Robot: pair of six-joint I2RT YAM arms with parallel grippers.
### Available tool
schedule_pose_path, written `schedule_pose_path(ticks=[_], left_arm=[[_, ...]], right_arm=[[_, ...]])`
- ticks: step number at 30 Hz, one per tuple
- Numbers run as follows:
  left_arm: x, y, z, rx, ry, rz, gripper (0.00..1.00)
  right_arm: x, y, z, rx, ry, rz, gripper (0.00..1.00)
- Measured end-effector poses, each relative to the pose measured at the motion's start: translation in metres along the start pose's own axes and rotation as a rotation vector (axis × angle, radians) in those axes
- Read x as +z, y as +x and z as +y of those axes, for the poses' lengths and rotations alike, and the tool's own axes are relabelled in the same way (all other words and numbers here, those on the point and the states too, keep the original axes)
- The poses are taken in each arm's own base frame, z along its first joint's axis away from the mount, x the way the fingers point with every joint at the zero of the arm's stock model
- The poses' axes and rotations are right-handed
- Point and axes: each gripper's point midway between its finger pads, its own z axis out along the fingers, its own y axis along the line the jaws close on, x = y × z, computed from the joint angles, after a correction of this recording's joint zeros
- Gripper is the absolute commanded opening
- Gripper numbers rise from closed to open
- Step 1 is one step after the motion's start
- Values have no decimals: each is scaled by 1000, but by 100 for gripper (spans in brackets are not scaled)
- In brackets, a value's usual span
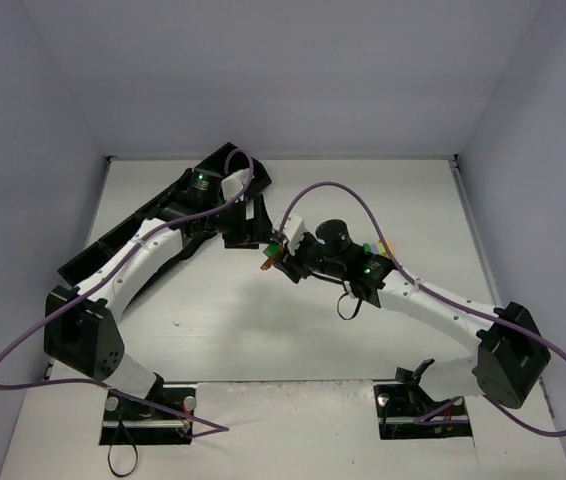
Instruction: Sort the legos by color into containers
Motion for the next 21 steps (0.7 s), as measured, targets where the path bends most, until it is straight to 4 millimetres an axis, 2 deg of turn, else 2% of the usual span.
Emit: schedule_pose_path(ticks=[3, 10, 16, 17, 21], left_arm=[[3, 1, 0, -8, 11, 10, 71], [3, -3, -13, 8, 78, 6, 48], [5, -6, -22, 10, 135, 11, 28], [5, -6, -23, 12, 142, 12, 20], [4, -7, -26, 18, 165, 11, 0]], right_arm=[[-4, -6, -1, -4, 4, -16, 15], [-12, -17, -3, -11, 14, -50, 16], [-13, -19, -3, -12, 16, -55, 16], [-13, -20, -3, -12, 17, -58, 16], [-15, -22, -5, -14, 25, -65, 15]])
